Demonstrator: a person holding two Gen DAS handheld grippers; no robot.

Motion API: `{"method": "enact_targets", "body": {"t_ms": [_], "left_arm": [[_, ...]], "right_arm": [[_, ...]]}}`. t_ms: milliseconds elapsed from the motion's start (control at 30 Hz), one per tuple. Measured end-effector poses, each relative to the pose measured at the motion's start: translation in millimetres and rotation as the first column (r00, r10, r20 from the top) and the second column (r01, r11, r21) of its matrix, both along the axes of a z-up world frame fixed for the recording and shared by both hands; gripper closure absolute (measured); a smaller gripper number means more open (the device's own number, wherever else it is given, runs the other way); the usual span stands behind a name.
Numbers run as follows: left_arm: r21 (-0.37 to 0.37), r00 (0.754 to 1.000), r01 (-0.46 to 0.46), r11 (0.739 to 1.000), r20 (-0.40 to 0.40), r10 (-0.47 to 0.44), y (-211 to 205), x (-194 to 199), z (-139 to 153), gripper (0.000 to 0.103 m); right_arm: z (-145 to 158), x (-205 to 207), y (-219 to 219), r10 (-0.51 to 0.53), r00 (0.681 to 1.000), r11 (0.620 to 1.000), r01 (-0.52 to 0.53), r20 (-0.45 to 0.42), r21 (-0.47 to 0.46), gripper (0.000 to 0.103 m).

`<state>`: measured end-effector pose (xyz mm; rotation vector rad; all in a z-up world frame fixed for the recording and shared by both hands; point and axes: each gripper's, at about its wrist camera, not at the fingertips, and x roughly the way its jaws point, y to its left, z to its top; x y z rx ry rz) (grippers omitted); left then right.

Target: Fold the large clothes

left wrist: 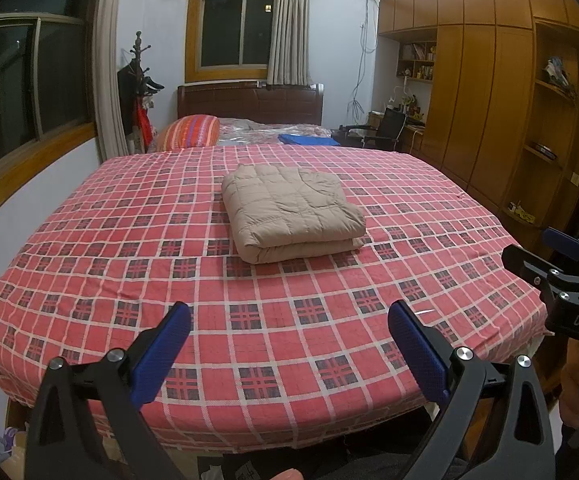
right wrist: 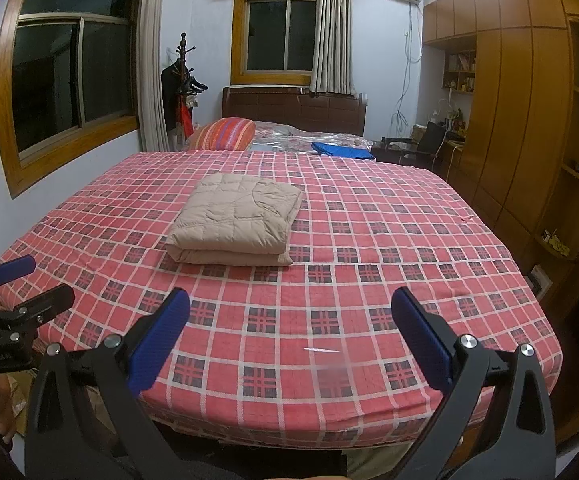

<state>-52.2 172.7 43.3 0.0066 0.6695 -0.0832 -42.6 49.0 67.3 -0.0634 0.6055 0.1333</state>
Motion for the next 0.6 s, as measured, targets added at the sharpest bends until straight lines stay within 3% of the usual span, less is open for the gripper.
{"method": "enact_targets", "body": {"t_ms": [600], "left_arm": [[-0.002, 1.000, -0.003, 1.000, 0.002, 0.003, -1.6, -1.4, -0.6, 0.004]], "right_arm": [[0.3, -0.4, 0.6, 0.001, 1.000, 1.000, -0.001, 0.006, -0.002, 0.003]]}}
